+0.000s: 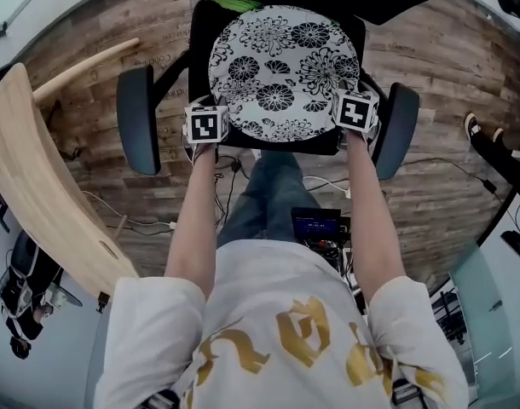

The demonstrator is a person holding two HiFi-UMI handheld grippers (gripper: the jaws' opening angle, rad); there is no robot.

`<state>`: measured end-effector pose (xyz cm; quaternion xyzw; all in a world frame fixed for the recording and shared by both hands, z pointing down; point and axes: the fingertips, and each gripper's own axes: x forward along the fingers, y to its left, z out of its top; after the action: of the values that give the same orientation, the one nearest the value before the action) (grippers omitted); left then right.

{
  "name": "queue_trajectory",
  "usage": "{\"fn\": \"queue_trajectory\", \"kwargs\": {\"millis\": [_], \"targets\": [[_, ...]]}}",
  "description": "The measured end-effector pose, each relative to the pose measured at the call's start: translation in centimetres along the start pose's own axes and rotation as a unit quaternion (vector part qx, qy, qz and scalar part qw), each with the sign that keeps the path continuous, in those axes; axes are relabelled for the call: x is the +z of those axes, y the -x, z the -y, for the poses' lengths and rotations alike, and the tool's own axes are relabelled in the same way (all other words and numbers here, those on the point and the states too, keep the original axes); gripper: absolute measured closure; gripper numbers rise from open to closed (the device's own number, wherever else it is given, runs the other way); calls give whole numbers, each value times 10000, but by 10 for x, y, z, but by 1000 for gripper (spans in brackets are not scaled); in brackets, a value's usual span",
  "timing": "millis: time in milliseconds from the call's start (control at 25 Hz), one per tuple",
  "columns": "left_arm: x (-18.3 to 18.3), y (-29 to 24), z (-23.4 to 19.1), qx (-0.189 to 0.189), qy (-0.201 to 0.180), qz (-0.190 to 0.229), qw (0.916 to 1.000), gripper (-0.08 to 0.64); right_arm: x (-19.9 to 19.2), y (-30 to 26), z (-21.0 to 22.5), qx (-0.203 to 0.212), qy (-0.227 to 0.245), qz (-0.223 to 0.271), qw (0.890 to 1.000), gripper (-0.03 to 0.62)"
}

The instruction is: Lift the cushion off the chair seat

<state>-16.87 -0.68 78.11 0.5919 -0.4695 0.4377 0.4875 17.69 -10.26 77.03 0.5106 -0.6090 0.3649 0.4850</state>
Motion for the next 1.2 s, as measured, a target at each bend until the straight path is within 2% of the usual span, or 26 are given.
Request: {"fn": "queue_trajectory", "kwargs": {"millis": [120,240,360,680,800,920,1000,1040,1200], "targets": [[-3,-6,0,44,30,-52,10000,460,-1,-6,4,-126,-248,-6,9996,434],[-4,-13,-3,75,-28,-95,9999,456,2,-12,6,-263,-84,-4,9996,419],[-6,-15,-3,86,67,-168,9998,456,4,-20,10,-302,-33,13,9995,414],[-7,-29,-10,189,43,-251,9995,453,-1,-38,11,-406,143,-312,9986,408],[-8,-29,-10,318,-5,-270,9991,449,2,-41,10,-258,124,-264,9992,410],[-9,-29,-11,607,-65,-337,9976,436,1,-42,8,-230,204,-248,9992,414],[-9,-28,-16,854,-38,-331,9958,371,-2,-40,8,-246,214,-349,9989,414],[-9,-28,-18,909,-16,-320,9953,364,-3,-39,8,-254,225,-382,9987,416],[-9,-27,-21,846,-3,-323,9959,364,1,-38,6,-274,348,-358,9984,423]]}}
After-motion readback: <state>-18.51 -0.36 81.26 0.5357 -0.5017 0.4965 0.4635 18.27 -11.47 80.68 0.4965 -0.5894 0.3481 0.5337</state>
